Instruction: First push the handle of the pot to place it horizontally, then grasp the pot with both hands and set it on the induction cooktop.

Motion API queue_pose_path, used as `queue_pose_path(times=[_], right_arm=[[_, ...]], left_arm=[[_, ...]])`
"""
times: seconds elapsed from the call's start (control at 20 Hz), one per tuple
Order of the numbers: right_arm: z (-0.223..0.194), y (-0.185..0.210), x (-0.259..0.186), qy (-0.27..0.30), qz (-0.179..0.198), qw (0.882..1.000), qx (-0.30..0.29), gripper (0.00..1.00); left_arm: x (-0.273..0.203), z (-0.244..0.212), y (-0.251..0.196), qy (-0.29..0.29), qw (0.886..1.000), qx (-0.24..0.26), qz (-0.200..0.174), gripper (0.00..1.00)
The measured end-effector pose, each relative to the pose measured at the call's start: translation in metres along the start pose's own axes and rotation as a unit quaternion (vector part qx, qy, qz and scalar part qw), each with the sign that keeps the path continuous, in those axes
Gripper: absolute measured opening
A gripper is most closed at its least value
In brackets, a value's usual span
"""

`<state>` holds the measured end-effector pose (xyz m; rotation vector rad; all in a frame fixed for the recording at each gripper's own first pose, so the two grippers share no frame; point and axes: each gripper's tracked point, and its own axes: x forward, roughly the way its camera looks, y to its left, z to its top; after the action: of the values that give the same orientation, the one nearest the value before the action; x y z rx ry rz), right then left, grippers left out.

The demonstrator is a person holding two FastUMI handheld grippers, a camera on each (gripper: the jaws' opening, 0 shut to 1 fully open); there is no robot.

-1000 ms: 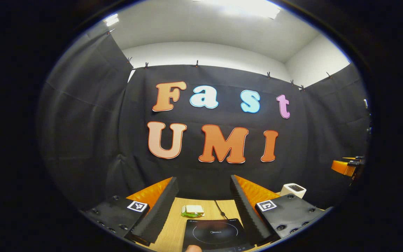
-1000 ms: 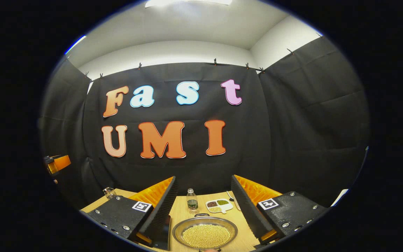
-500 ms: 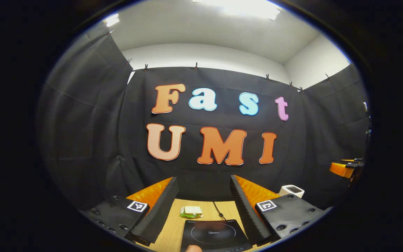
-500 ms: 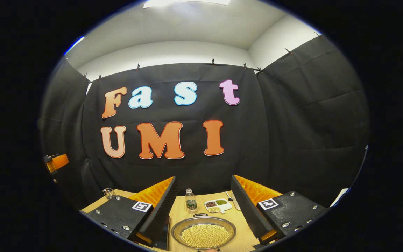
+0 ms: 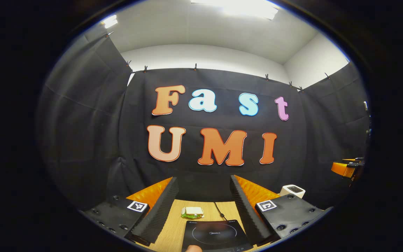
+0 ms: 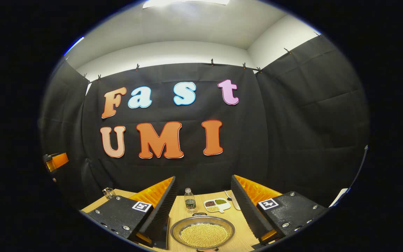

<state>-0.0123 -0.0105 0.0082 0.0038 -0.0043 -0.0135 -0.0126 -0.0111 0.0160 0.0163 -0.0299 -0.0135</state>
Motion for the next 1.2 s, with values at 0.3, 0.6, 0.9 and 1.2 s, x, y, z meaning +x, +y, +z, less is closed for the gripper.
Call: queue_pose_path(times=[0.3, 0.6, 0.9, 1.2], right_arm=[[-0.009, 0.010, 0.000, 0.013, 0.013, 1.000, -0.017, 0.87], [-0.048, 0.030, 0.000, 0.060, 0.046, 0.996, -0.046, 0.41], [-0.106, 0.047, -0.002, 0.106, 0.070, 0.991, -0.033, 0.00], [-0.171, 0.068, -0.016, 0.157, 0.097, 0.982, -0.040, 0.00]], left_arm=[[-0.001, -0.002, -0.003, 0.004, 1.000, -0.001, -0.005, 0.97], [0.000, -0.007, 0.003, 0.011, 1.000, -0.005, 0.000, 0.99], [0.000, -0.011, 0.008, 0.013, 1.000, -0.008, 0.002, 0.99], [0.001, -0.017, 0.012, 0.017, 1.000, -0.009, 0.005, 0.98]])
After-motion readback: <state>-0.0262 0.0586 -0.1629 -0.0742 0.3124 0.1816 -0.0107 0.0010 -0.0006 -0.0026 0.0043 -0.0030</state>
